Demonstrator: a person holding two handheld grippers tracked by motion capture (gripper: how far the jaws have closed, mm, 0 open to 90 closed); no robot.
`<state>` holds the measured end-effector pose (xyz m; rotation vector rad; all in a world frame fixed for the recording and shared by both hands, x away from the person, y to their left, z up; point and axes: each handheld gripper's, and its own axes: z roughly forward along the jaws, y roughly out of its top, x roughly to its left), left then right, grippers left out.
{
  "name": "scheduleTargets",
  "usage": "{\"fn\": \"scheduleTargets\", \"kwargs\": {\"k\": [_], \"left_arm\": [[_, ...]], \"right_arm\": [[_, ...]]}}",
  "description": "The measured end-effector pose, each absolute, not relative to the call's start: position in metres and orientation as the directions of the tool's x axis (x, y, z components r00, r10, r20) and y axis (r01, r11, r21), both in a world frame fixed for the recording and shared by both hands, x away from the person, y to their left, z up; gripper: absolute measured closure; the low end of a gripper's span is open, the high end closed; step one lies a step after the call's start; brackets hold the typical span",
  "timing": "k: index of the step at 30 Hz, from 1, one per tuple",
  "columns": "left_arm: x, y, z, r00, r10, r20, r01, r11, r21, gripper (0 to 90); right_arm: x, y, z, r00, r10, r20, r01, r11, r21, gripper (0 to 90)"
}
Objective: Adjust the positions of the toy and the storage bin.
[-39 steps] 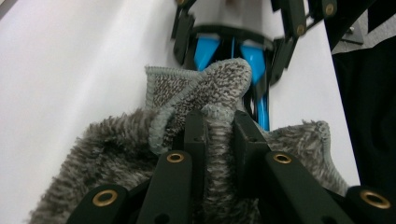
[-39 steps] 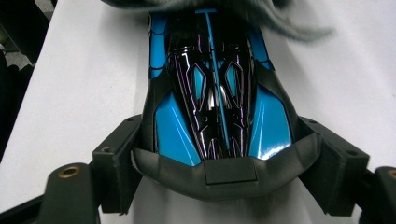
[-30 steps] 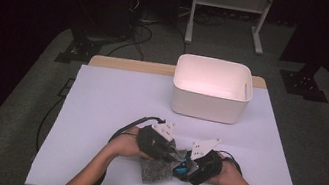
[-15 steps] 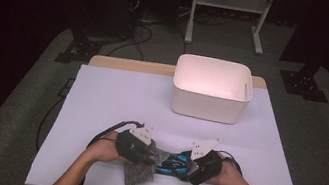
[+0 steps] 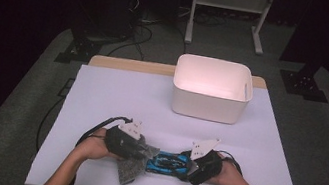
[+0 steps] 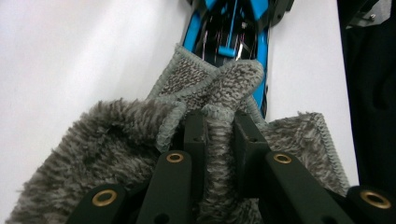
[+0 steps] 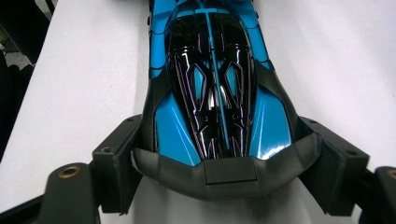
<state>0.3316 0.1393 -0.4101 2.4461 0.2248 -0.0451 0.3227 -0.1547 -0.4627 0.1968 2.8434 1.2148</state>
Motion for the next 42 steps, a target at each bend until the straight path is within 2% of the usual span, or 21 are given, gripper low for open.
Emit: {"fn": "scheduleTargets", "kwargs": {"k": [11,26,37,42], "left_arm": [[0.331,0.103,-0.413,0.993,0.062,-0.099,0.111,-0.773,0.625,78.2],[0.329,0.131,-0.417,0.986,0.112,-0.12,0.163,-0.761,0.628,78.2],[0.333,0.1,-0.412,0.994,0.049,-0.099,0.101,-0.777,0.621,78.2],[0.331,0.105,-0.415,0.993,0.056,-0.108,0.112,-0.771,0.627,78.3]], "right_arm": [[0.323,-0.155,-0.463,-0.991,0.136,0.014,0.103,0.682,0.724,22.2],[0.323,-0.155,-0.463,-0.991,0.136,0.016,0.105,0.68,0.726,22.2],[0.322,-0.155,-0.463,-0.989,0.144,0.018,0.113,0.681,0.724,21.7],[0.321,-0.152,-0.461,-0.988,0.153,0.018,0.121,0.695,0.709,20.6]]}}
